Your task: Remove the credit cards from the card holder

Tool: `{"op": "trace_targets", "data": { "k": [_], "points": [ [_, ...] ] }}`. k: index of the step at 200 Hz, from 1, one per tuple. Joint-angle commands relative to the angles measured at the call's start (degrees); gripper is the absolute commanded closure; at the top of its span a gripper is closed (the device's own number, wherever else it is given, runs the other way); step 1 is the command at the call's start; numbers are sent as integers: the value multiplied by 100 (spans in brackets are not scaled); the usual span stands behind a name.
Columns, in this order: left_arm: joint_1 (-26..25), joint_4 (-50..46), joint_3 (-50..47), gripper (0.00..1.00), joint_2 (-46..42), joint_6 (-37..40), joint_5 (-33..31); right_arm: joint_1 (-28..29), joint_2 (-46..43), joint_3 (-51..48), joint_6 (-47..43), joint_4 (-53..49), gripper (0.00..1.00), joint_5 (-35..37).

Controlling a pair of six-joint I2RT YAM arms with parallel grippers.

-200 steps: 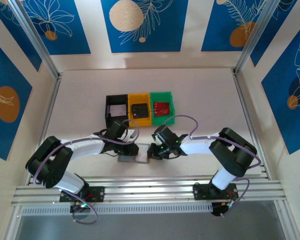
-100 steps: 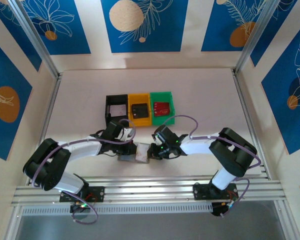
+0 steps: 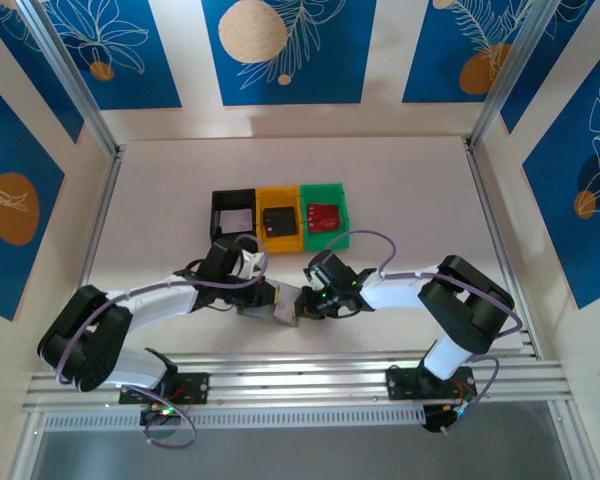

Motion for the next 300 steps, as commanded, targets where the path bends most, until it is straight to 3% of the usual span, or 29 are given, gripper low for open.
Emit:
{"op": "trace_targets", "data": {
  "k": [1,120,243,270,300],
  "points": [
    [141,0,-25,100,-252,110,209,73,198,-186,-103,-485,92,172],
    [327,-441,22,100,-887,36,-75,-67,83,-267,-180,-539,92,170],
    [381,-267,-161,100,-1138,-207,-82,-148,-308,-298,-384,-563,92,77],
    [381,-243,-169,100,-1289,-313,-128,-207,-811,-270,-574,-744,89,163],
    [372,-183,-158,100,-1413,-466,-194,-315,-1214,-173,-760,-1013,78,256]
  ]
}}
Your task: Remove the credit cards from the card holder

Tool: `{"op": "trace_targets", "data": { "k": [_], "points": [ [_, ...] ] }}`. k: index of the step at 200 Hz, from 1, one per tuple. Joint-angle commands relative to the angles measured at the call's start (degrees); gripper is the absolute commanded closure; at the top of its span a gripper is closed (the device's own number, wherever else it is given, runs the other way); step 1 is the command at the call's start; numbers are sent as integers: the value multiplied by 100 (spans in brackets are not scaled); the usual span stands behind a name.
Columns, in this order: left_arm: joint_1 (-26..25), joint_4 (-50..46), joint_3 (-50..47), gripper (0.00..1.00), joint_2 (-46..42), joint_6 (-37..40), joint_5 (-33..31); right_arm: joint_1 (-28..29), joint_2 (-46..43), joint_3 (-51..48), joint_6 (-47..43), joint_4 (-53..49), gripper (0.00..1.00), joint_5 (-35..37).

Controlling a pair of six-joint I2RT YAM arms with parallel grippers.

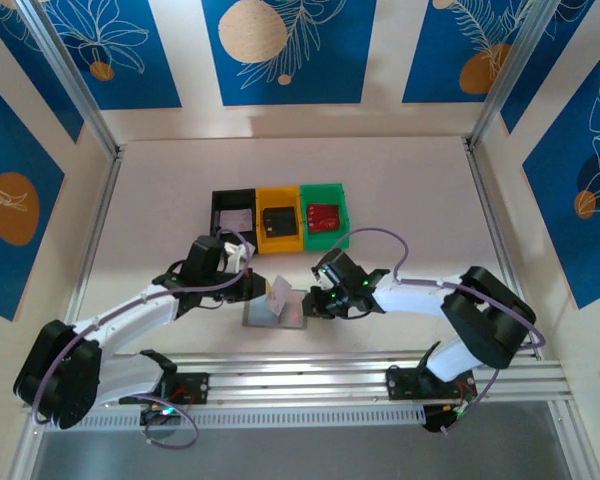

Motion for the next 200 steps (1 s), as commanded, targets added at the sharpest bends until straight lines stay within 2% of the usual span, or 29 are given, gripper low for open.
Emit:
{"op": "trace_targets", "data": {
  "k": [1,34,52,115,185,200],
  "points": [
    [62,184,-45,100,-174,-166,-80,-100,-334,44,-284,-446,78,119],
    [53,524,-167,100,-320,-510,-120,-339,-669,8,-383,-559,63,65],
    [36,815,-271,100,-406,-763,-117,-385,-1000,-203,-344,-237,59,-104],
    [-229,1510,-463,100,-571,-1313,-204,-385,-2198,-1798,459,2736,42,-529],
    [-826,2117,-539,100,-535,-1680,-479,-193,-2392,-2298,691,4372,41,-498],
    [-950,2178,-522,100,-535,-1716,-553,-158,-2417,-2310,669,4430,42,-471]
  ]
}}
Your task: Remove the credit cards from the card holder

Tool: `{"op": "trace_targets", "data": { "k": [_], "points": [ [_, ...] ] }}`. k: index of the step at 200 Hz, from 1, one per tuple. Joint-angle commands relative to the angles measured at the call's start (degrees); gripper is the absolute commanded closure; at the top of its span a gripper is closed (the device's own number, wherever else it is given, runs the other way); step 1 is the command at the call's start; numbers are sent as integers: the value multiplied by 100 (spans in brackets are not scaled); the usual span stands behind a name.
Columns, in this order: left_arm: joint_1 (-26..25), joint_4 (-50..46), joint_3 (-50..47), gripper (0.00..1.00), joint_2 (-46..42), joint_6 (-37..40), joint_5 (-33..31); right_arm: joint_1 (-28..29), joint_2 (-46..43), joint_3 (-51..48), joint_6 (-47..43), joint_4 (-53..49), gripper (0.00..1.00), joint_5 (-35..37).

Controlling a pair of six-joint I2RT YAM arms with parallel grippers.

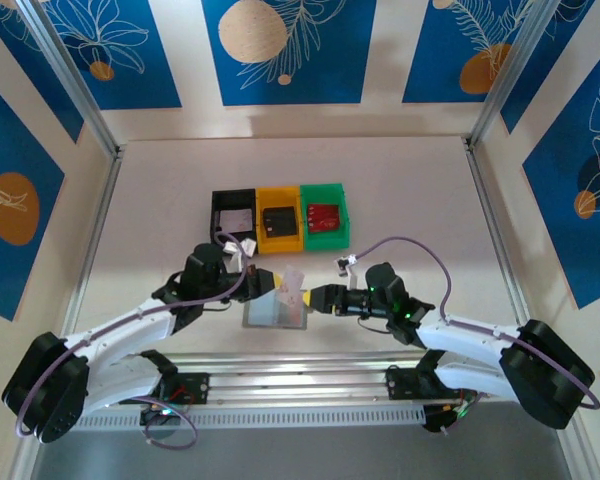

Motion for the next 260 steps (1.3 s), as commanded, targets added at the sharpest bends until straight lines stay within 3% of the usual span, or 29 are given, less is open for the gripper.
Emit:
{"op": "trace_targets", "data": {
  "k": [1,124,198,260],
  "points": [
    [-188,374,-39,100,-50,-167,-181,81,-120,-109,68,708,42,-14],
    [-443,535,-32,100,-301,-412,-387,90,-318,21,-44,-74,44,145],
    [-678,742,-78,100,-226,-547,-499,292,-137,153,-105,437,47,43],
    [-736,764,-178,100,-250,-555,-574,351,-512,57,-223,412,60,255]
  ]
}}
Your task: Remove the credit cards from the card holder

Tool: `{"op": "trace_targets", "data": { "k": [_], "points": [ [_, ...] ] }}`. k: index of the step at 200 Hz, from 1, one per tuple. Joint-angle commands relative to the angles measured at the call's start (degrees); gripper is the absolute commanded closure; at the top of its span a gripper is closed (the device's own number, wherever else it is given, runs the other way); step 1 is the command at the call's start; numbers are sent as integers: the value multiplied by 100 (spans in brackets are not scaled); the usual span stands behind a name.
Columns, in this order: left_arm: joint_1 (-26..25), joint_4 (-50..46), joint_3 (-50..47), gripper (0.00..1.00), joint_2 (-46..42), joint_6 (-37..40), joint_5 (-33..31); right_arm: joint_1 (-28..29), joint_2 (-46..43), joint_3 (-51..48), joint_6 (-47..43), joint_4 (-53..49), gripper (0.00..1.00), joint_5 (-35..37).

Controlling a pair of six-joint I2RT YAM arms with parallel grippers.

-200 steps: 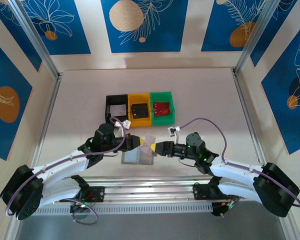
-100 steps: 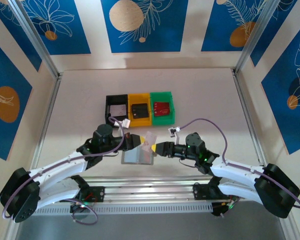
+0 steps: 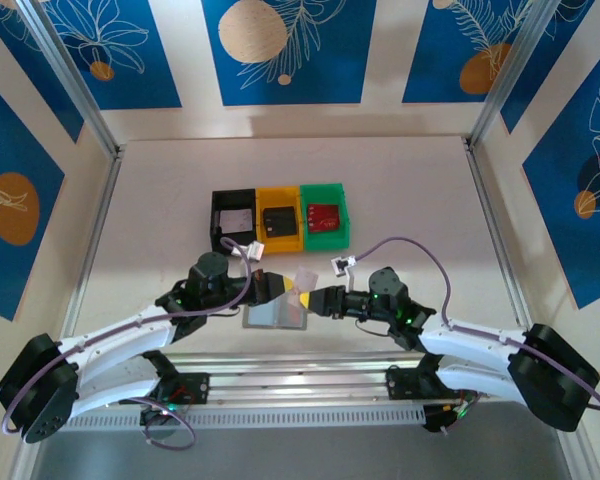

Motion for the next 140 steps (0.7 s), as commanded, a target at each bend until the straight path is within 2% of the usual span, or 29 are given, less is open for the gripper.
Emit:
{"op": "trace_targets", "data": {
  "k": [1,45,140],
  "points": [
    [-59,188,-109,100,-4,-20,-95,42,-245,85,-163,123,60,105],
    [-99,337,-127,100,117,-60,-104,57,-499,54,-242,23,68,167],
    [-142,323,-140,100,131,-21,-156,108,-403,124,-435,-258,95,159]
  ]
}}
